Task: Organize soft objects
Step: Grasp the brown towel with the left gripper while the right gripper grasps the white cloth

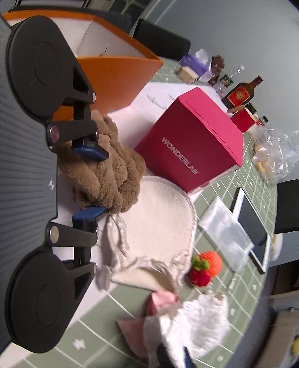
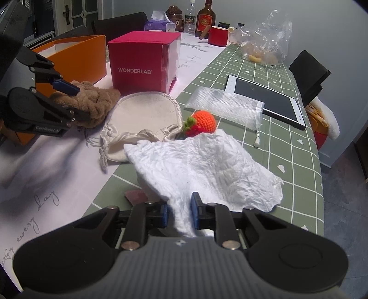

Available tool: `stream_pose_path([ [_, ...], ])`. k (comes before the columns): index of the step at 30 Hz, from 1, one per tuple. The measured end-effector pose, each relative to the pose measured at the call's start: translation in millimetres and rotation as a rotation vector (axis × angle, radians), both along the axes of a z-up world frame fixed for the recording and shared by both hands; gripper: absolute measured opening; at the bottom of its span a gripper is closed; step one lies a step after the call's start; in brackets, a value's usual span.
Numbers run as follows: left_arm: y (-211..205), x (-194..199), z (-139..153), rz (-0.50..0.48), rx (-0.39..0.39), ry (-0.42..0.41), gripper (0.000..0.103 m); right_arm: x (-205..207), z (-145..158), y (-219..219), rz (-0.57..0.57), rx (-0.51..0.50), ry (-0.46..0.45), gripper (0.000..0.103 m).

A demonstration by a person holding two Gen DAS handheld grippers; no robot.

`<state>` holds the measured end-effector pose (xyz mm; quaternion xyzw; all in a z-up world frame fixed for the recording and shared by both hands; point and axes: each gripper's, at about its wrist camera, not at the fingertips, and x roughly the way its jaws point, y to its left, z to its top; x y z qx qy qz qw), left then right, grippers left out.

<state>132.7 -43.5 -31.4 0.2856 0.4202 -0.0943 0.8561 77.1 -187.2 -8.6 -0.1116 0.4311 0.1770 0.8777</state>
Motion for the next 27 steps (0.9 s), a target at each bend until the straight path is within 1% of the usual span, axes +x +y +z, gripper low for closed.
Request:
stream_pose_path([
  [4, 8, 1, 7, 0.01, -0.04, -0.005, 0.039, 0, 5, -2, -0.004, -0.001, -0.011, 0.01],
  [8, 10, -1, 16, 0.009, -0.056, -0.017, 0.029, 1, 9, -5, -0.01, -0.01, -0.016, 0.004],
  [10, 12, -3, 22, 0.005, -0.07, -0.022, 0.027, 1, 12, -5, -0.01, -0.014, -0.021, 0.003],
  [13, 16, -4, 30, 0.003, -0.111, -0.018, 0.026, 0, 17, -4, -0.012, -0.018, -0.028, 0.003],
  [19, 23, -9, 44, -0.006, -0.135, -0.043, 0.02, -2, 27, -2, -0.019, -0.033, -0.046, 0.002],
  [20, 24, -11, 46, -0.008, -0.139, -0.048, 0.015, -2, 30, -2, -0.022, -0.033, -0.049, 0.002],
  [21, 25, -12, 49, -0.009, -0.144, -0.053, 0.012, -2, 32, -2, -0.027, -0.035, -0.053, 0.002],
  [22, 25, -14, 53, -0.011, -0.149, -0.059, 0.0, -3, 36, -2, -0.033, -0.038, -0.058, 0.002],
  [27, 30, -21, 75, -0.028, -0.197, -0.085, 0.0, -4, 57, -2, -0.045, -0.048, -0.091, 0.002],
])
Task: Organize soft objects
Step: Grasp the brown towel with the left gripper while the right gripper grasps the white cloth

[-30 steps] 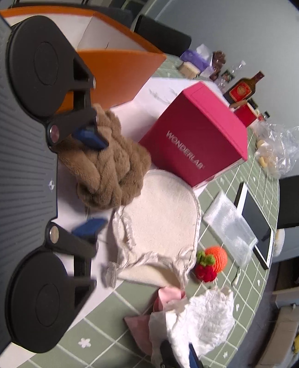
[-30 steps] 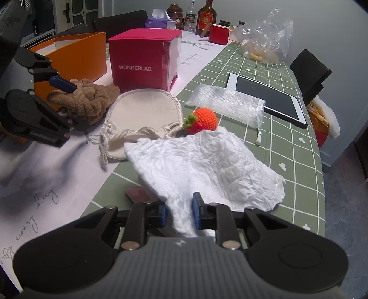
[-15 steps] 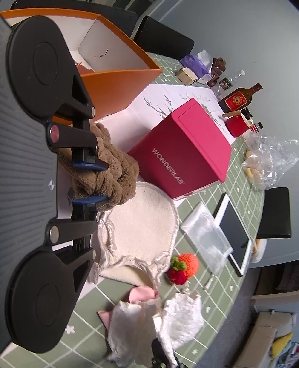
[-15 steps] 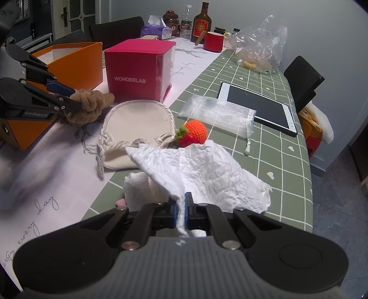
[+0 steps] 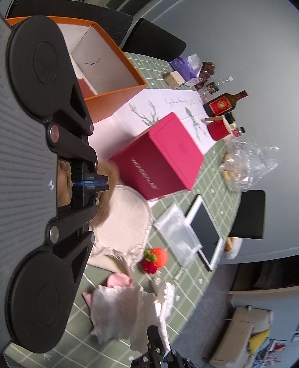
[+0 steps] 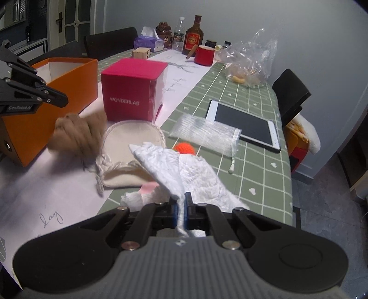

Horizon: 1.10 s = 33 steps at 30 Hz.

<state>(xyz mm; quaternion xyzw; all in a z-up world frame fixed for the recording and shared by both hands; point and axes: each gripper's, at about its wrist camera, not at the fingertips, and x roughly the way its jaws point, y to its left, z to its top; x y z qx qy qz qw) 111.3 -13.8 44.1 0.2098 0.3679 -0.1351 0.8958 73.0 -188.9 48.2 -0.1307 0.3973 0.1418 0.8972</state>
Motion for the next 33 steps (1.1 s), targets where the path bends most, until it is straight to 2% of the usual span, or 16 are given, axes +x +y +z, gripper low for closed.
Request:
stream_pose_path([
  [4, 0, 0, 4, -0.015, -0.01, 0.007, 0.002, -2, 17, -1, -0.011, -0.003, -0.029, 0.002],
  [6, 0, 1, 0, -0.02, -0.013, 0.005, 0.012, -5, 21, -1, -0.012, -0.008, -0.034, 0.002],
  [7, -2, 2, -4, -0.018, 0.003, 0.015, 0.031, -6, 21, -2, -0.014, -0.009, -0.035, 0.002],
  [8, -4, 4, -10, -0.017, 0.023, 0.032, 0.06, -8, 21, -2, -0.015, -0.01, -0.033, 0.002],
  [10, -10, 1, -21, -0.051, 0.054, 0.036, 0.078, -12, 17, -2, -0.014, -0.01, -0.026, 0.002],
  [17, -38, -7, -65, -0.169, 0.298, 0.038, 0.083, -12, 0, -7, -0.009, -0.002, 0.001, 0.002],
  [19, -39, 2, -77, -0.159, 0.324, 0.091, 0.084, -11, -5, -8, -0.004, 0.008, 0.008, 0.002],
  [21, -37, 14, -86, -0.128, 0.318, 0.154, 0.084, -9, -11, -8, 0.001, 0.009, 0.017, 0.002],
  [25, -39, 26, -94, -0.085, 0.339, 0.149, 0.083, -5, -24, -11, 0.012, 0.018, 0.041, 0.002],
  [26, -41, 28, -95, -0.084, 0.347, 0.154, 0.075, -4, -28, -12, 0.014, 0.018, 0.048, 0.002],
  [29, -45, 27, -96, -0.086, 0.355, 0.156, 0.06, 0, -40, -15, 0.018, 0.019, 0.069, 0.002],
  [32, -47, 27, -93, -0.087, 0.35, 0.161, 0.052, 3, -50, -17, 0.02, 0.021, 0.095, 0.005],
  [33, -46, 27, -90, -0.086, 0.339, 0.162, 0.05, 3, -52, -17, 0.021, 0.017, 0.099, 0.009],
])
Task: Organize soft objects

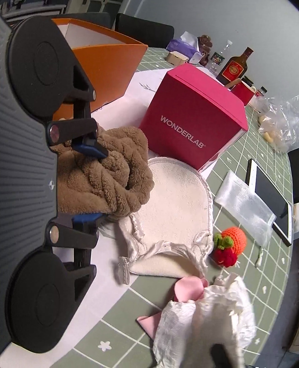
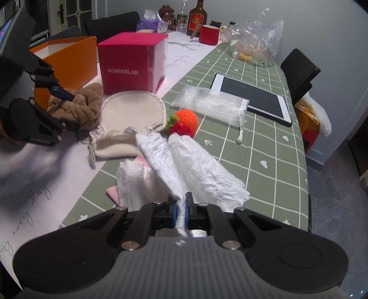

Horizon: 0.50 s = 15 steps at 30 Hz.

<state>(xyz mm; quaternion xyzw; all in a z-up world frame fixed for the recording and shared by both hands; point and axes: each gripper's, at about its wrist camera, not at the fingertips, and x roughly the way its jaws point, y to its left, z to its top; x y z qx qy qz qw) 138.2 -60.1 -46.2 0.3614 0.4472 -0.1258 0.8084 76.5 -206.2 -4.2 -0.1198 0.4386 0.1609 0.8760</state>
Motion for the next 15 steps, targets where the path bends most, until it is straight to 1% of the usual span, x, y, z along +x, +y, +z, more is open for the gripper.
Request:
stream_pose_path([
  [1, 1, -1, 4, 0.002, -0.015, -0.002, 0.043, 1, -3, 0, -0.002, -0.004, -0.001, 0.015],
  [2, 3, -1, 9, 0.005, -0.029, -0.006, 0.037, 0, -4, 0, -0.005, -0.001, 0.0, 0.034],
  [3, 4, -1, 14, 0.011, -0.039, -0.013, 0.036, 0, -5, -1, -0.007, 0.022, 0.003, 0.048],
  [4, 6, 0, 19, 0.015, -0.049, -0.017, 0.033, 0, -5, -2, -0.007, 0.061, 0.009, 0.052],
  [6, 9, 0, 28, 0.021, -0.081, -0.016, 0.032, 2, -7, -2, -0.004, 0.138, 0.04, 0.059],
  [7, 11, -1, 32, 0.024, -0.1, -0.015, 0.031, 3, -8, 1, -0.001, 0.16, 0.049, 0.06],
  [8, 12, -2, 36, 0.027, -0.117, -0.016, 0.031, 3, -10, 5, 0.003, 0.157, 0.045, 0.063],
  [10, 13, -4, 42, 0.026, -0.138, -0.023, 0.031, 3, -16, 17, 0.023, 0.117, 0.033, 0.063],
  [13, 12, -8, 47, 0.018, -0.155, -0.029, 0.031, 4, -26, 28, 0.04, 0.091, 0.047, 0.061],
  [14, 12, -9, 48, 0.017, -0.165, -0.031, 0.031, 4, -29, 30, 0.039, 0.07, 0.04, 0.051],
  [15, 13, -10, 50, 0.017, -0.175, -0.031, 0.031, 3, -30, 32, 0.036, 0.04, 0.023, 0.038],
])
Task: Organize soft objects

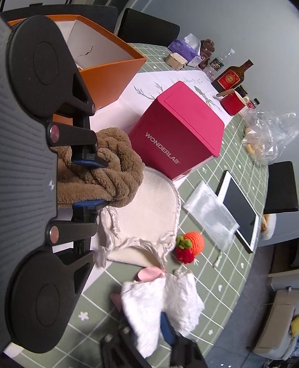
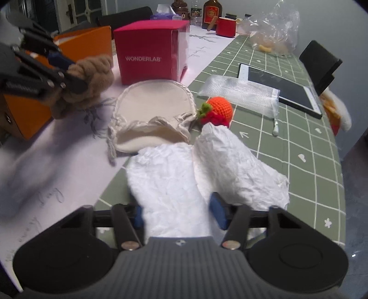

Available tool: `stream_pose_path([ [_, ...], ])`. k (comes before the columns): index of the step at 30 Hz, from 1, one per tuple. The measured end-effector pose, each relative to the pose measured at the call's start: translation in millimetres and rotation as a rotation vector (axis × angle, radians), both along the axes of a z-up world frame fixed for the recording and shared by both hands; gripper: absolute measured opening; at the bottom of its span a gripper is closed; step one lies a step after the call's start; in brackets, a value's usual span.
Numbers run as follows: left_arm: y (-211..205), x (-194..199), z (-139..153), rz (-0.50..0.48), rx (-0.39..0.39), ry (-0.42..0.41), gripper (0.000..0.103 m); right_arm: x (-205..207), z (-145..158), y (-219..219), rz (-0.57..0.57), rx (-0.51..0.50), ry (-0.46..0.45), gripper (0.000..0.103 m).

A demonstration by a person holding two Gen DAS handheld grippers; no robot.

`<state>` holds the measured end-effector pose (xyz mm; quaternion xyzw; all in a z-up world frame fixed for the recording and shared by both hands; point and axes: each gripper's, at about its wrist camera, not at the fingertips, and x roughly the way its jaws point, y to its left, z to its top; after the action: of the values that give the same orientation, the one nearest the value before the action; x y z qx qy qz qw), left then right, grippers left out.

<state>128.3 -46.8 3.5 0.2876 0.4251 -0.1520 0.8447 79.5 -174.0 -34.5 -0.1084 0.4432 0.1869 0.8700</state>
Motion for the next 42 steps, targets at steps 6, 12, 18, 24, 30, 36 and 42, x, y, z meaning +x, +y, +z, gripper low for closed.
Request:
stream_pose_path([
  [6, 3, -11, 11, -0.013, -0.028, -0.021, 0.031, 2, 18, -16, -0.048, 0.024, -0.015, 0.012],
  [12, 4, -19, 32, -0.022, -0.077, -0.072, 0.031, 0, 53, -28, -0.075, 0.05, -0.06, 0.012],
  [18, 6, -29, 50, -0.042, -0.105, -0.11, 0.031, -1, 74, -31, -0.091, 0.062, -0.053, 0.014],
  [24, 14, -43, 56, -0.051, -0.135, -0.12, 0.031, -9, 32, -17, -0.063, -0.013, 0.068, 0.02],
  [30, 23, -51, 58, -0.053, -0.138, -0.128, 0.031, -15, 18, -17, -0.097, -0.002, 0.073, 0.04],
  [36, 33, -57, 61, -0.051, -0.139, -0.135, 0.031, -15, 39, -26, -0.119, 0.05, 0.056, 0.01],
  [42, 41, -59, 68, -0.037, -0.145, -0.153, 0.024, -15, 41, -34, -0.13, 0.122, 0.118, 0.024],
])
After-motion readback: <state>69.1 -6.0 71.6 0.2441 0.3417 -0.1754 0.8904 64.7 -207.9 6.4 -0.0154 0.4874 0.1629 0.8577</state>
